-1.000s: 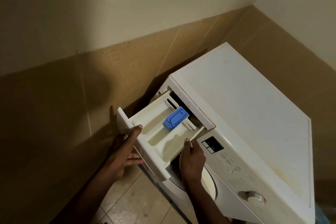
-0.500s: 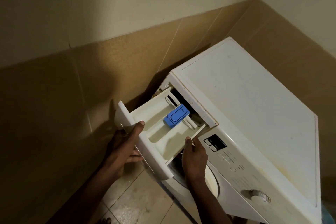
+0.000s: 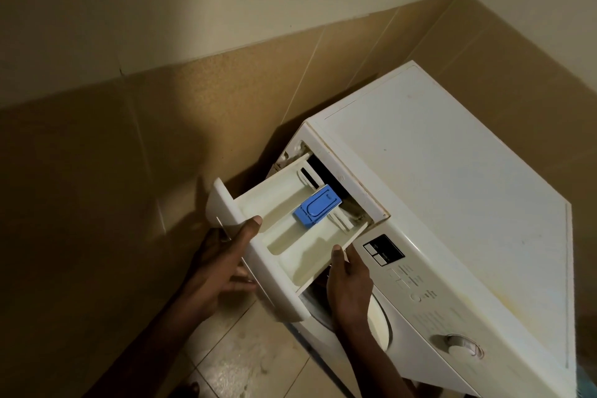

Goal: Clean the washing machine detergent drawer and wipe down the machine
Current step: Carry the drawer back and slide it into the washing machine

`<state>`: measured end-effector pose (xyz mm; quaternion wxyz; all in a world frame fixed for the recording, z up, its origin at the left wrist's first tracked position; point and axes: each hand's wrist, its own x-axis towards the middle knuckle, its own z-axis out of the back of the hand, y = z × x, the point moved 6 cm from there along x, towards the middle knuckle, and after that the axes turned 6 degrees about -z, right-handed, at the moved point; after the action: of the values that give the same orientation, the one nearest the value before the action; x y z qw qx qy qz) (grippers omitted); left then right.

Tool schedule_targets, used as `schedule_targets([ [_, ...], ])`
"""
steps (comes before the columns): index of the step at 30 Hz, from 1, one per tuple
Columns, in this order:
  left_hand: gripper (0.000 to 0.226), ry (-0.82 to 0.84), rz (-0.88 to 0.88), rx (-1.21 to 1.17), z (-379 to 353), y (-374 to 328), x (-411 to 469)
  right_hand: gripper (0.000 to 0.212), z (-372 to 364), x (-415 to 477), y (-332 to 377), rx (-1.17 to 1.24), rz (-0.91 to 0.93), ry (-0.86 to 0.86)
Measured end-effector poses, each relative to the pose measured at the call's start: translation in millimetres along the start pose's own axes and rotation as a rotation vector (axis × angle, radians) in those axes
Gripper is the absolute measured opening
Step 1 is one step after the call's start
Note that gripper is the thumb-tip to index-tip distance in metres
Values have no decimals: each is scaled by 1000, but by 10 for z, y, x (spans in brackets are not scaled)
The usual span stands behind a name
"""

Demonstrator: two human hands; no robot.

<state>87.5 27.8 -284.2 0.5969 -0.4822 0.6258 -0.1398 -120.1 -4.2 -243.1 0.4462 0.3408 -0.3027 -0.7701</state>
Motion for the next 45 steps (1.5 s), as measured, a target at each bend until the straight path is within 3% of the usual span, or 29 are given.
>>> schedule_targets([
  [4,73,-17,25,-19,-3,42,13,15,17,34,29,3,16,10],
  [8,70,-17,8,-5,31,17,34,16,-20,64,69,-4,31,22],
  [14,99,35,24,49,-34,-97,74,22,-6,158,37,85,-38,-11],
  [18,105,39,25,35,-45,-91,59,25,-32,171,13,58,-43,-19],
  [22,102,33,31,16,-94,-70,33,28,-26,161,7,71,-46,-45],
  [28,79,-9,45,49,-117,-94,71,28,-5,194,17,128,-61,-33],
  [33,75,-46,28,52,-104,-76,77,34,-42,126,13,174,-80,3],
  [38,78,-45,-25,52,-274,-175,89,47,-157,126,-71,336,-283,112],
  [45,80,-22,14,52,-362,-282,202,44,-117,161,-34,345,-278,94],
])
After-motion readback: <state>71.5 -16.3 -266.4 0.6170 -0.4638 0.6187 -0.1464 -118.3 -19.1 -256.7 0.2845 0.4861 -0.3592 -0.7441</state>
